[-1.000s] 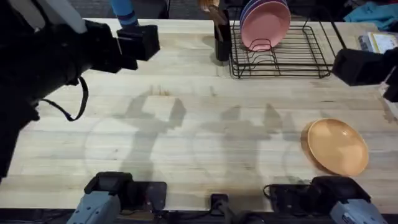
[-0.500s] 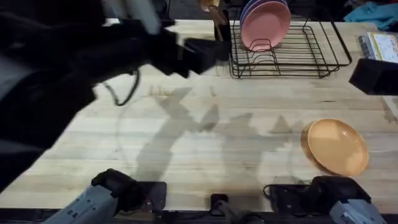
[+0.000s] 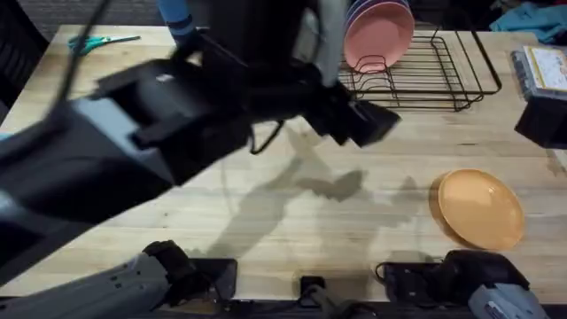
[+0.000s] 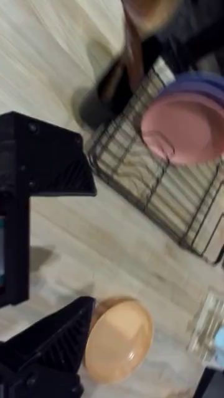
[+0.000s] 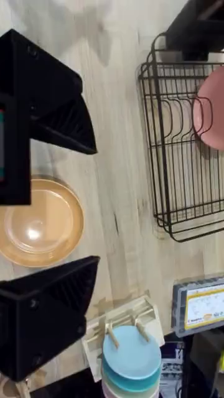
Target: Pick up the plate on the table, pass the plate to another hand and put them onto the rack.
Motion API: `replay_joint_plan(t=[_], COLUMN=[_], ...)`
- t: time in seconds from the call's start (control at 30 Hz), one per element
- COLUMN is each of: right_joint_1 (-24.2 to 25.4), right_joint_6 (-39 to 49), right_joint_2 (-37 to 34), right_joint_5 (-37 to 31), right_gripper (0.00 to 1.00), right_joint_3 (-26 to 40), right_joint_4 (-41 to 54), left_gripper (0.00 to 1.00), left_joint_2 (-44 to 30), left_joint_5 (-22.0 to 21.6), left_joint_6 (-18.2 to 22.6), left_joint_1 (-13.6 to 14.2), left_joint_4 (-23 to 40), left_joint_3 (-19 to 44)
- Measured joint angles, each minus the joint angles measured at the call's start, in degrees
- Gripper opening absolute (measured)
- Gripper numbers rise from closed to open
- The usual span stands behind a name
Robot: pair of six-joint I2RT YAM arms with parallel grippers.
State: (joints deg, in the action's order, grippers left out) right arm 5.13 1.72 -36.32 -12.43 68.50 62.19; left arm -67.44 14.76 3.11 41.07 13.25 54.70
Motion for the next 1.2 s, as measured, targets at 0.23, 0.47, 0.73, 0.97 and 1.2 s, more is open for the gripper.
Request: replay_joint_plan(t=[0.23,0.47,0.73,0.97,1.2], right_joint_1=[0.04,0.04,0.04,0.04,0.04], right_joint_6=[0.0,0.02,0.02,0.02,0.02], right_joint_2=[0.0,0.0,0.0,0.0,0.0], right_joint_5=[-0.01,-0.01,-0.01,-0.01,-0.01], right_gripper=[0.993,0.993,0.993,0.993,0.993], right_joint_3=[0.04,0.04,0.04,0.04,0.04], right_joint_4=[0.02,0.02,0.02,0.02,0.02], left_gripper=[0.994,0.994,0.993,0.993,0.994], left_joint_2=[-5.61,-8.37,-8.37,-12.4,-21.39], left_joint_5=[0.01,0.02,0.02,-0.94,-1.31], left_joint_6=[0.0,0.0,0.25,6.28,7.56], left_joint_1=[5.99,7.55,7.55,11.74,13.84], left_joint_4=[-3.24,-3.18,-3.71,-4.74,3.16], left_joint_3=[0.0,0.0,0.0,1.4,12.56])
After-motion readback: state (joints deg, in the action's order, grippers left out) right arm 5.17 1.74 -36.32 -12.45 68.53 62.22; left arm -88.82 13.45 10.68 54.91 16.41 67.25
